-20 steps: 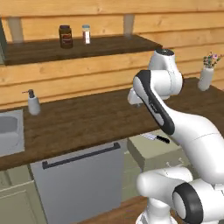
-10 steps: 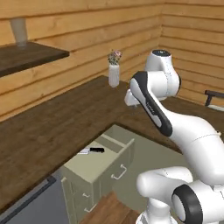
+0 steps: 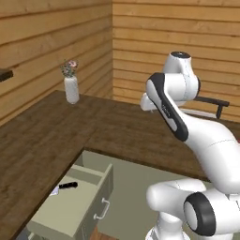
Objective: Pick up the knife from the drawer and place it on the cutting board. Then place the meat from the plate to the cutting board.
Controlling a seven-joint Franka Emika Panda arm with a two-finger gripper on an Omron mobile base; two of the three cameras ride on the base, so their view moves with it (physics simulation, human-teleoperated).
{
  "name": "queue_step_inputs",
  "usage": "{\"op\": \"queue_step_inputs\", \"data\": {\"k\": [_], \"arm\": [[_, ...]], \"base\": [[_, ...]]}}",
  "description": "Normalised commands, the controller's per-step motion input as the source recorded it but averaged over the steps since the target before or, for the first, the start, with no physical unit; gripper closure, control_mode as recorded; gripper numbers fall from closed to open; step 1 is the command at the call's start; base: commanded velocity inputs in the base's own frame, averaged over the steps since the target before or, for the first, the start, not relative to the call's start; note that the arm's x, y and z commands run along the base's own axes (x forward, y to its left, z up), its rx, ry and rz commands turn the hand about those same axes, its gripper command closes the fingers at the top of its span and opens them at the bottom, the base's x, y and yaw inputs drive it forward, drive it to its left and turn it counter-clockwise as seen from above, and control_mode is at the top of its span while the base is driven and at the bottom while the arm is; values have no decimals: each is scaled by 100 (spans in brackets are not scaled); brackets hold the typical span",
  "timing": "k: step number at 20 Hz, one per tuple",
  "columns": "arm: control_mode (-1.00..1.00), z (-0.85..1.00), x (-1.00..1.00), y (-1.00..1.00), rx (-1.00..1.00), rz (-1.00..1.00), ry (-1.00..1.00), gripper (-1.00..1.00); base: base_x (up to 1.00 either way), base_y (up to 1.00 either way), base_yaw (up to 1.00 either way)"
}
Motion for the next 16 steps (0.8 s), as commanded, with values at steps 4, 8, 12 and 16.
{"op": "queue_step_inputs", "data": {"k": [4, 8, 12, 16], "arm": [[100, 0, 0, 0, 0, 0, 0, -100], [100, 0, 0, 0, 0, 0, 0, -100], [100, 0, 0, 0, 0, 0, 0, -100], [100, 0, 0, 0, 0, 0, 0, -100]], "base": [[29, -15, -2], [0, -41, -4], [-17, -36, -2], [-100, -43, -7]]}}
